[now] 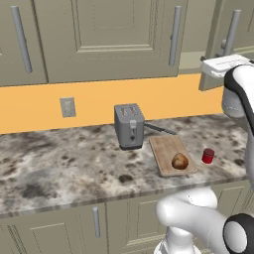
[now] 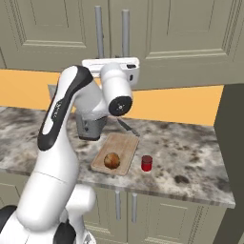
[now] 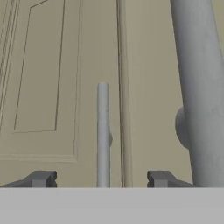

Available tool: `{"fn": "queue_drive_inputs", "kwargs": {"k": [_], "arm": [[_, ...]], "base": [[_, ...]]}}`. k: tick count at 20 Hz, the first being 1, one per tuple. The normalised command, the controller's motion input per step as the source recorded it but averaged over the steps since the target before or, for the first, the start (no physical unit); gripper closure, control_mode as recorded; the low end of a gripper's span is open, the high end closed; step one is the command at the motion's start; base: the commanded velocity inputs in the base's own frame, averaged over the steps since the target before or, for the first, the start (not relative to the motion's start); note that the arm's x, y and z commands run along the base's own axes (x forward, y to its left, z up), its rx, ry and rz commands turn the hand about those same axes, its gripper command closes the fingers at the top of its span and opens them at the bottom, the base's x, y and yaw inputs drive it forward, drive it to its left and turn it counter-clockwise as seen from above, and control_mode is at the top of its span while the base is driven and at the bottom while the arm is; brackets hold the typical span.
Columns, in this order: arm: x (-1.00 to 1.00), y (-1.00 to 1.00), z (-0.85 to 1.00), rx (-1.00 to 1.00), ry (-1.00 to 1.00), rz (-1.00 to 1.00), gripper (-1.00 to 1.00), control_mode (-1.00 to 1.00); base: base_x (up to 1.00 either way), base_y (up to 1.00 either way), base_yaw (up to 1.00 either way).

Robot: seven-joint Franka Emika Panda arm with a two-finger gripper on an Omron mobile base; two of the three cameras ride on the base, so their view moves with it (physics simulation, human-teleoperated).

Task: Pick the bread, place it on the cutting board, pick the jam, place it on the counter, and close the cabinet.

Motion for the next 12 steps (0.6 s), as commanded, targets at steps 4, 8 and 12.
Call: {"fn": "queue_drive_inputs", "kwargs": {"k": [4,8,12], "arm": [[0.57,0.11,0.0,0.02,0.01,0.0,-1.0,-1.0],[0.61,0.04,0.0,0.04,0.02,0.0,-1.0,-1.0],[0.56,0.0,0.0,0.04,0.01,0.0,-1.0,-1.0]], "base": [[0.0,0.0,0.0],[0.0,0.0,0.0],[0.0,0.0,0.0]]}}
